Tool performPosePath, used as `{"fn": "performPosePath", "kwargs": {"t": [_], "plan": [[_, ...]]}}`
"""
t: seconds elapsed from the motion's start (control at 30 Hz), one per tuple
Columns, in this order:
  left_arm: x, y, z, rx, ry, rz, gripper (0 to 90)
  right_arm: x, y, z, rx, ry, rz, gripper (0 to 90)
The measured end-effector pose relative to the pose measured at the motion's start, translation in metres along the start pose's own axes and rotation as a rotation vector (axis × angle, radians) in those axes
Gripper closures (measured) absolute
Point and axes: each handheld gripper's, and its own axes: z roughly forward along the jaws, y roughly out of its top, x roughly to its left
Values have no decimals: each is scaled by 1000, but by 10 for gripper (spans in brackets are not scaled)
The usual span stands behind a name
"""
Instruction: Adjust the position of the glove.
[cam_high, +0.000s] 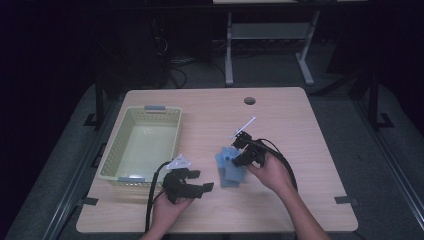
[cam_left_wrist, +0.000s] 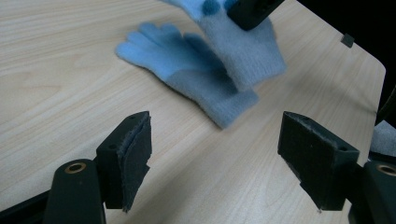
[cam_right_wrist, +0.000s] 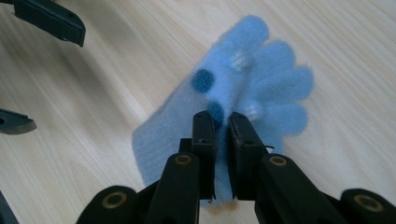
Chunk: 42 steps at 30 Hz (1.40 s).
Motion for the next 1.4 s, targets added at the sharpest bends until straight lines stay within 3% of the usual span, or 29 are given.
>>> {"fn": "performPosePath", "kwargs": {"t": [0.33, 0.73, 0.97, 1.07, 1.23, 1.3, 1.4], "plan": [[1, 0, 0, 4, -3, -5, 255, 6, 6, 10, 16, 8, -17, 820], [2, 0, 1, 1, -16, -15, 254, 5, 6, 32, 50, -19, -25, 790], [2, 0, 2, 1, -19, -18, 255, 5, 6, 32, 20, -6, -13, 692], [3, 0, 3, 7, -24, -27, 255, 3, 5, 27, -25, 4, 12, 706], [3, 0, 4, 9, -30, -44, 255, 2, 1, 38, -13, 13, 19, 793], [2, 1, 6, 2, -40, -63, 262, 2, -2, 49, 5, 26, 26, 795], [4, 2, 9, 1, -50, -97, 270, 0, -4, 47, -21, 43, 48, 763]]}}
